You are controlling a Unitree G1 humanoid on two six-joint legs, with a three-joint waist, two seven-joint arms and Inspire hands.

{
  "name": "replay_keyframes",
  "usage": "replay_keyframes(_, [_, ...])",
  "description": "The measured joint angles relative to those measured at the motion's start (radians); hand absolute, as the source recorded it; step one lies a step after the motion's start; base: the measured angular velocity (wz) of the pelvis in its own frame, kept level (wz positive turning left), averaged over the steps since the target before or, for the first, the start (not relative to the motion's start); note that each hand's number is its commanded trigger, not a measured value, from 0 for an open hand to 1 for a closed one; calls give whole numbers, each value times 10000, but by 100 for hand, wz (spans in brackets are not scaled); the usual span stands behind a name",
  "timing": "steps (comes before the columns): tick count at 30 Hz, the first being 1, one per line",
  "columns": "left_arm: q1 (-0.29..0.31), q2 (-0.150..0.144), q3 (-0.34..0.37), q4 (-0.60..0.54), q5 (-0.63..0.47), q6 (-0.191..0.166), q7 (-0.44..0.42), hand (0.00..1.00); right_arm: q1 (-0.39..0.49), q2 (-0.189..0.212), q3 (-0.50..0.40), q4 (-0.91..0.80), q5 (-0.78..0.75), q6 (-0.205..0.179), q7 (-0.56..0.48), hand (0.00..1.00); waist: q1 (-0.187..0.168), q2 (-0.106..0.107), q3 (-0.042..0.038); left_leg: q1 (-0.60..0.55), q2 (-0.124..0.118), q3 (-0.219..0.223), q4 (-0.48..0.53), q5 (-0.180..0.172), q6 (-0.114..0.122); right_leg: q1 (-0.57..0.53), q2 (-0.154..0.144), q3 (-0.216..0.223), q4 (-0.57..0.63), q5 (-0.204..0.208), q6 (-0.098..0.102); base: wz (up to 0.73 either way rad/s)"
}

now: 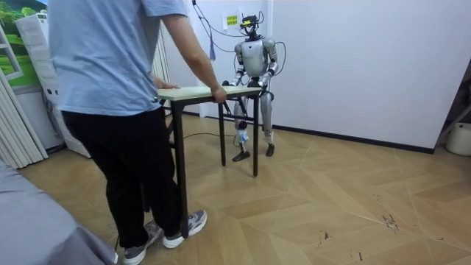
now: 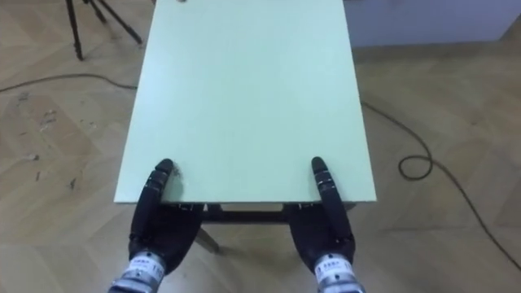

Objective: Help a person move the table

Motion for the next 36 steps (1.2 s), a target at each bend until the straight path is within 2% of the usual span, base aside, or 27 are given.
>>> replay_keyframes(1, [0,17,12,161,-9,1,-48,100,7,48,-18,164,0,64,44,100,21,-66,21,-30,-256,103,-24,122,216,18,-165,127,-195,292,63,-14])
replay_keyframes(2, [0,19,24,232,-17,1,-74,100,22,45,-32,202,1,129,44,100,19,-98,30,-69,-367,153,-17,177,316,30,-258,146,-295,442,99,-7])
replay_keyframes(3, [14,18,6,311,-18,28,-90,100,108,48,-64,211,-42,194,44,100,27,-144,33,-198,-576,226,9,284,493,57,-419,175,-565,786,189,0])
replay_keyframes(5, [130,12,-1,354,11,106,-90,100,218,62,-70,290,-96,199,46,100,63,-214,30,-274,-783,421,26,400,693,130,-545,324,-961,1349,533,-7])
replay_keyframes(7, [145,27,55,555,67,155,-166,100,236,68,-147,515,-72,407,177,100,-21,-356,55,-518,-991,480,65,648,968,125,-673,709,-1418,2141,1629,3])
replay_keyframes(8, [154,57,71,563,67,166,-175,100,263,70,-146,515,-38,452,189,100,-64,-421,56,-596,-1026,500,74,714,1013,122,-708,787,-1522,2340,1880,22])
replay_keyframes(9, [185,127,88,563,66,206,-186,100,339,93,-196,512,-30,581,212,100,-201,-510,43,-745,-1002,680,126,819,1080,92,-770,915,-1480,2513,2038,46])
replay_keyframes(11, [190,179,54,604,69,381,-184,100,476,99,-391,493,-12,751,230,100,-538,-496,51,-842,-796,1039,164,948,1148,7,-1077,950,-27,1508,1622,60])
replay_keyframes(13, [202,193,-3,610,268,538,-185,100,646,59,-479,451,84,752,287,100,-596,-573,38,-812,-718,1640,-150,1245,1210,5,-1524,957,2574,-390,1469,33])
replay_keyframes(14, [204,194,0,608,272,551,-192,100,672,42,-491,412,84,747,287,100,-592,-574,39,-836,-676,1816,-191,1292,1225,42,-1615,982,3158,-742,1436,10])
replay_keyframes(15, [210,196,12,606,297,566,-243,100,697,40,-466,364,84,720,297,100,-590,-587,42,-893,-615,2095,-224,1345,1247,194,-1770,1044,4135,-1276,1508,0])
replay_keyframes(16, [253,193,32,605,306,564,-287,100,697,46,-403,359,83,629,298,100,-501,-624,30,-900,-622,2326,-274,1397,1273,419,-1893,1145,4911,-1606,1571,-13])
replay_keyframes(18, [434,177,152,521,408,557,-394,100,696,52,-317,360,76,676,298,100,-369,-735,6,-899,-645,2559,-275,1437,1280,931,-2042,1425,5595,-1989,1722,-29])
replay_keyframes(20, [660,194,234,321,447,511,-445,100,692,58,-176,355,93,710,298,100,-356,-893,-26,-949,-675,2708,-141,1470,1278,1732,-2147,1662,5761,-2302,1942,-16])
replay_keyframes(21, [713,238,271,166,468,489,-445,100,672,55,-68,277,130,655,298,100,-347,-1066,-29,-1182,-682,2785,86,1472,1277,2325,-2207,1834,5472,-2627,2133,-7])
replay_keyframes(22, [707,259,318,-16,537,469,-449,100,575,68,15,213,161,645,298,100,-284,-1254,-23,-1551,-611,2823,403,1473,1277,2744,-2120,1891,4607,-3309,2406,-9])
replay_keyframes(24, [701,336,449,-237,540,430,-448,100,384,52,125,200,270,653,298,100,-132,-1488,-21,-2084,-402,2828,786,1550,1183,2913,-1756,1991,3264,-4012,2336,-31])
replay_keyframes(25, [702,382,492,-334,540,401,-454,100,283,60,238,204,323,644,298,100,86,-1571,-21,-2373,-164,2815,922,1634,1054,3057,-1417,2188,2413,-4150,2298,-49])
replay_keyframes(26, [692,403,508,-375,541,386,-458,100,240,68,290,208,329,641,298,100,187,-1584,-22,-2529,0,2801,982,1668,1000,3095,-1238,2171,2000,-4148,2293,-56])
replay_keyframes(27, [676,488,617,-468,541,334,-519,100,79,76,354,213,386,647,297,100,279,-1661,-10,-2891,313,2793,1182,1783,930,3139,-923,2124,1274,-4121,2242,-39])
replay_keyframes(28, [552,529,719,-468,541,351,-561,100,-59,89,360,231,430,666,296,100,340,-1695,8,-3412,649,2581,1699,1953,828,3150,-545,2234,652,-3979,1885,-24])
replay_keyframes(29, [450,581,735,-465,541,364,-560,100,-116,125,359,257,467,662,296,100,344,-1710,51,-3842,884,2345,2311,2124,704,3198,-347,2384,380,-3903,1666,6])
replay_keyframes(30, [305,685,744,-421,538,415,-557,100,-238,192,341,409,628,683,323,100,309,-1733,225,-4735,1134,1776,3071,2456,245,3297,-101,2484,223,-3802,1458,23])
replay_keyframes(31, [346,718,664,-415,545,410,-559,100,-184,75,316,443,718,803,366,100,214,-1677,191,-4895,1236,1516,1363,3217,34,3199,114,2445,309,-3794,1435,18])
replay_keyframes(32, [361,739,597,-409,557,385,-562,100,-185,52,254,505,748,866,418,100,231,-1584,200,-4941,1417,1609,978,3889,864,3172,249,2381,382,-3831,1397,0])
replay_keyframes(33, [335,885,472,-381,574,369,-558,100,-153,145,210,625,761,893,427,100,313,-1691,168,-4879,1489,1792,842,3996,862,2994,276,2227,351,-3828,1363,-15])
replay_keyframes(36, [373,897,397,-362,575,421,-554,100,-44,111,143,610,786,936,472,100,598,-1536,173,-4614,1422,1915,7,4724,810,2834,478,2030,140,-3492,1191,-18])
